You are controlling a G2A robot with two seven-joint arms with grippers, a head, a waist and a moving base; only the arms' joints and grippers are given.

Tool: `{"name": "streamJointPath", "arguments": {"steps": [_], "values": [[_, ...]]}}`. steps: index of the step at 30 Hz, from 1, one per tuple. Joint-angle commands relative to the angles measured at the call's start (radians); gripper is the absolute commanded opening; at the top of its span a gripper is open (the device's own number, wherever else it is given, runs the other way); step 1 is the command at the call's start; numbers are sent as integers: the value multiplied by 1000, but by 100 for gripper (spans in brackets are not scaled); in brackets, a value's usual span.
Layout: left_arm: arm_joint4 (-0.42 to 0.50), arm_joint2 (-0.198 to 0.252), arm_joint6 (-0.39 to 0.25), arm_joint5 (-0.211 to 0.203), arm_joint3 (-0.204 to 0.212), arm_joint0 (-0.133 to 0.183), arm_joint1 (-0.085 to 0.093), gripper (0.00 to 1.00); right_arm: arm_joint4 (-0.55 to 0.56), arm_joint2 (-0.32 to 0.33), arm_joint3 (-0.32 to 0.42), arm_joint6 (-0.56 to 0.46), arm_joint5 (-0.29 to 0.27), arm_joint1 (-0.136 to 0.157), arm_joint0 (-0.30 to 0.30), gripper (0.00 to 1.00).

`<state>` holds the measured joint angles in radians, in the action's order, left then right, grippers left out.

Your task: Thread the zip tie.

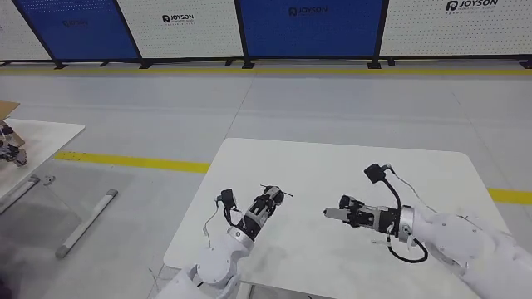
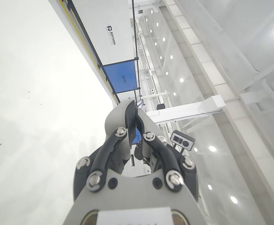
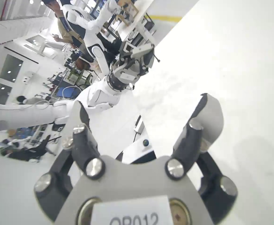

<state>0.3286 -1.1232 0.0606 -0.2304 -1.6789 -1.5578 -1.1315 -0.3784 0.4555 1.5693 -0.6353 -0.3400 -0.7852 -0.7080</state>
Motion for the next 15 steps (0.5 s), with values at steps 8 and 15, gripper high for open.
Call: {"name": "streamJointPath", "arguments": {"steps": [8, 15], "values": [[0, 0, 0, 0, 0, 0, 0, 0, -72, 71, -153, -170, 0, -77, -54, 100], [0, 0, 0, 0, 0, 0, 0, 0, -105, 78, -172, -141, 0, -100, -60, 100]]}}
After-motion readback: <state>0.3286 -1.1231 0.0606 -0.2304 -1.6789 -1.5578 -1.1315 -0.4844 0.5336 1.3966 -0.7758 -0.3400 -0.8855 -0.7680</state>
